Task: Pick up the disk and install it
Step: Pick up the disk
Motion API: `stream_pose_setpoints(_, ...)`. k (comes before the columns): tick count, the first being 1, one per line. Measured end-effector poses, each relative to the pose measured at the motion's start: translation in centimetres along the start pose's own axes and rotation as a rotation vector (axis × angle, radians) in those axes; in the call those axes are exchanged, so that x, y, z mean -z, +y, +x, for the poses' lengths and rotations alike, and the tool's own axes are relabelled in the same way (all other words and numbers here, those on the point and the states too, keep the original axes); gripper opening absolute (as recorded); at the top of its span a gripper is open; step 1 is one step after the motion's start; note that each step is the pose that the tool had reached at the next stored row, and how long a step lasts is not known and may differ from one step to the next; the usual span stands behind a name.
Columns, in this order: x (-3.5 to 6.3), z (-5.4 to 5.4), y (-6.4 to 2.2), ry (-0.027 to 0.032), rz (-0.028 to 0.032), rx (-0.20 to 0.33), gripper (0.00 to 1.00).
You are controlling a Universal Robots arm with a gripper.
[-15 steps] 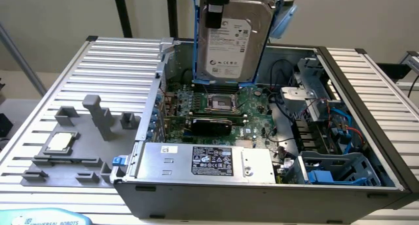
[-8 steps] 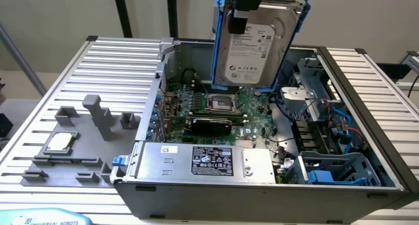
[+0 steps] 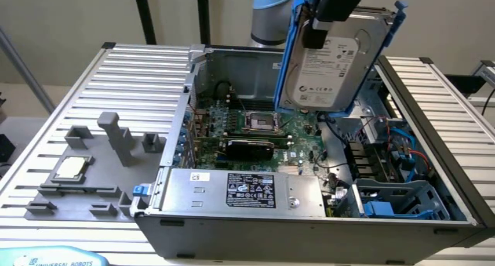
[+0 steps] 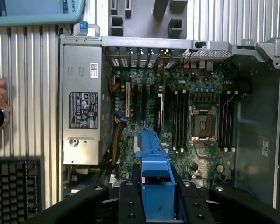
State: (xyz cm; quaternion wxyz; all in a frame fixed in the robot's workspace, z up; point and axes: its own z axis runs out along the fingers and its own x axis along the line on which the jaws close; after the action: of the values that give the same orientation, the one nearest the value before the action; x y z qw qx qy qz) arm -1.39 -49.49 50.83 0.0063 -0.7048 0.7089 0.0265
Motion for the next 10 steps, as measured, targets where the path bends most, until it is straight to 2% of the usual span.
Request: stream_pose_setpoints(10, 0.22, 2.1, -4.34, 0.0000, -0.0026, 0.000, 0.33)
